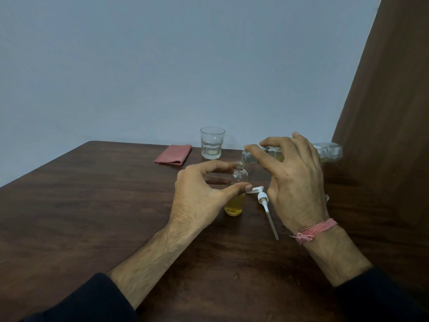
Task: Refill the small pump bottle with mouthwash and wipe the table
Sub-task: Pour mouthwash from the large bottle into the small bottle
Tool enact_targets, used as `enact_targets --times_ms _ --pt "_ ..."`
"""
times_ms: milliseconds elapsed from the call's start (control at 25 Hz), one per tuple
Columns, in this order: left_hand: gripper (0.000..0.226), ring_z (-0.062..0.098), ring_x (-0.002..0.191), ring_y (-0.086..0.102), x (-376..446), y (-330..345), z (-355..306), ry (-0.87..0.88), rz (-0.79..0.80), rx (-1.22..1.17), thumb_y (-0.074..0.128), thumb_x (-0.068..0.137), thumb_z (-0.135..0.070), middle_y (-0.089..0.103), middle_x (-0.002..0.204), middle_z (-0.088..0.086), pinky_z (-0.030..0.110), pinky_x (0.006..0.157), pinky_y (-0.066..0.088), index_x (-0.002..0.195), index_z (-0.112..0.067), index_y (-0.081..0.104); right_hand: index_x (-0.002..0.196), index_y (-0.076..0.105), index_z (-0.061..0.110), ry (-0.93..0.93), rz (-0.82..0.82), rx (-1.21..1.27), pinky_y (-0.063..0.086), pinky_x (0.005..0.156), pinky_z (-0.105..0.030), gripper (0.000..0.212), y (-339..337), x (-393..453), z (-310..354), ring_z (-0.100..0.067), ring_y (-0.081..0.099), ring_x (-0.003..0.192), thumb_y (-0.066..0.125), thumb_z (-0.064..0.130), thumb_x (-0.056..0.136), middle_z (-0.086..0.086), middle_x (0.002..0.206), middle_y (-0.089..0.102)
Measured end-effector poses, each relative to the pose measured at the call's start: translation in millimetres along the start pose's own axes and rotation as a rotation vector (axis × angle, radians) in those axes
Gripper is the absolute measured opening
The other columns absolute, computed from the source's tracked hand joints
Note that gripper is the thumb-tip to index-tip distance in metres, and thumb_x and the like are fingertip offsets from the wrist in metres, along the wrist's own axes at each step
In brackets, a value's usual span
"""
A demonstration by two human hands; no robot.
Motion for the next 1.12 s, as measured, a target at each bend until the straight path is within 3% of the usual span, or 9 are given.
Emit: enact_targets --times_ms 1120 --pt "0.062 -0.01 0.094 0.082 0.6 0.2 -0.2 -0.008 0.036 0.053 0.114 0.058 -0.042 0.086 0.11 -0.025 0.037 0.091 0.073 0.115 -0.041 0.088 0.139 0.072 0.017 -0.006 0.011 -0.002 0.036 0.124 -0.059 0.08 -2.1 0.6 1.9 -0.038 0.057 0.125 0.068 -0.021 0.069 -0.014 0.13 0.068"
Point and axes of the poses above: each hand's wrist, its own x-axis towards the middle knuckle, its own y-axis out of the palm, z = x × y, the point moved 6 cm from there along x, towards the middle knuckle
